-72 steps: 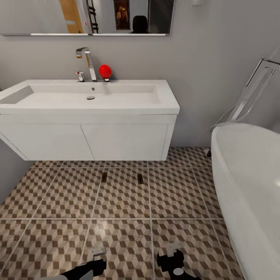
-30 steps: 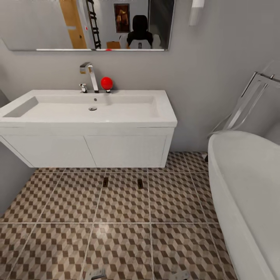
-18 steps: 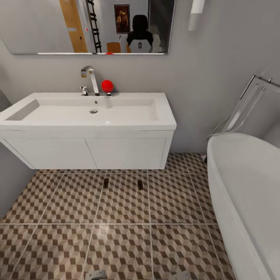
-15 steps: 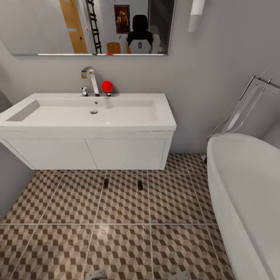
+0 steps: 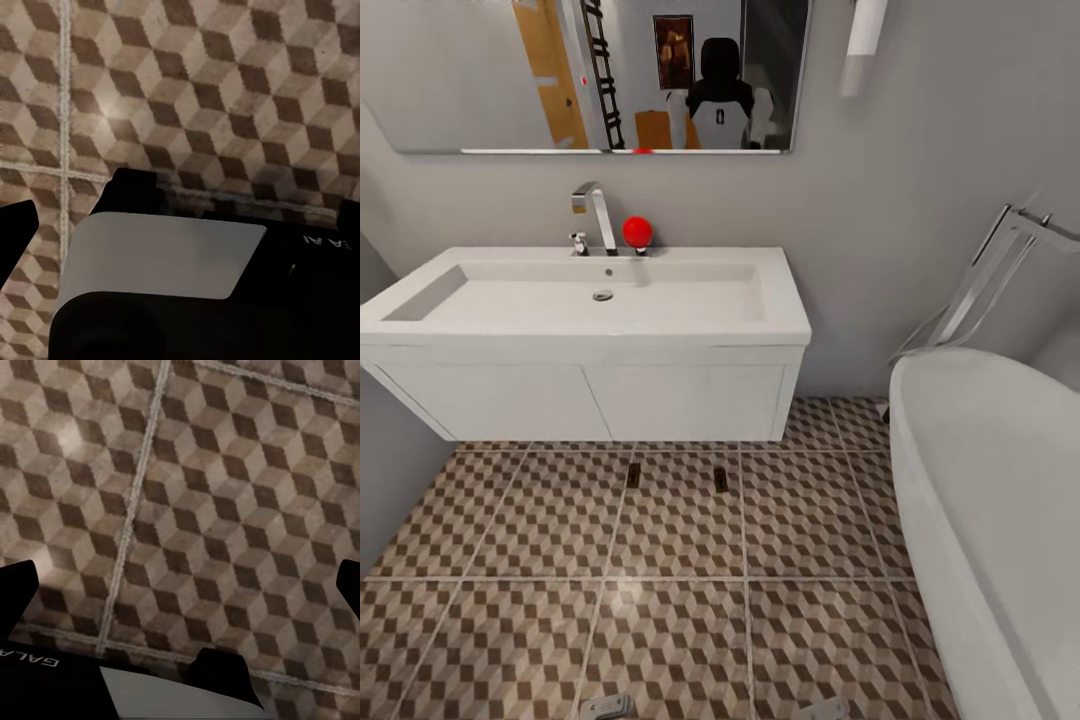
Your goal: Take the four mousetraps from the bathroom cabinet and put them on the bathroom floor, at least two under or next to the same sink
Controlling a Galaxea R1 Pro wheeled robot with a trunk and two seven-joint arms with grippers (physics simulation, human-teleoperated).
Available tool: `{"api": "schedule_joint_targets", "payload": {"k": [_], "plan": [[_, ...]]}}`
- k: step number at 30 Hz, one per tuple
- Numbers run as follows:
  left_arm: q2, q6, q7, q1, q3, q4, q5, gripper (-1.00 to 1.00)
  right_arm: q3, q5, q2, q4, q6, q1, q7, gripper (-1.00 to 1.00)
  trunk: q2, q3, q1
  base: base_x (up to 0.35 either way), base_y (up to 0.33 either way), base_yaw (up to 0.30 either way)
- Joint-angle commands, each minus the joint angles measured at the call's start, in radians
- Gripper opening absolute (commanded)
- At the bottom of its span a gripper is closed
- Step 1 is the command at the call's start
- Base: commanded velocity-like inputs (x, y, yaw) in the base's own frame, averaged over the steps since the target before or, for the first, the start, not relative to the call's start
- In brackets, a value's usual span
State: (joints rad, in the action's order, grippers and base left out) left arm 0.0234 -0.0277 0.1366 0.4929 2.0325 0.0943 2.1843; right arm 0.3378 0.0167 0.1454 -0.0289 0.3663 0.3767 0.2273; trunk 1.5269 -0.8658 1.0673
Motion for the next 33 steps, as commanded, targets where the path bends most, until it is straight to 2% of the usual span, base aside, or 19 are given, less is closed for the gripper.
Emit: {"api": "schedule_joint_targets", "payload": {"k": [1,12,17,33], "plan": [[0.0,-0.003,0.006,0.001,0.008,0.003,0.006,1.0,0.007,0.002,0.0,0.001,0.002,0.001,0.006,1.0,-0.007,0.003,-0.004,0.0,0.0,0.0],[0.0,-0.003,0.006,0.001,0.008,0.004,0.006,1.0,0.007,0.002,0.0,0.002,0.002,0.001,0.006,1.0,-0.084,0.037,-0.046,0.0,0.0,0.008],[0.0,-0.003,0.006,0.001,0.008,0.004,0.006,1.0,0.007,0.002,0.0,0.002,0.002,0.001,0.006,1.0,-0.119,0.053,-0.065,0.0,0.0,0.181],[0.0,-0.003,0.006,0.001,0.008,0.004,0.007,1.0,0.006,0.002,0.0,0.002,0.002,0.001,0.006,1.0,-0.119,0.053,-0.065,0.0,0.0,0.28]]}}
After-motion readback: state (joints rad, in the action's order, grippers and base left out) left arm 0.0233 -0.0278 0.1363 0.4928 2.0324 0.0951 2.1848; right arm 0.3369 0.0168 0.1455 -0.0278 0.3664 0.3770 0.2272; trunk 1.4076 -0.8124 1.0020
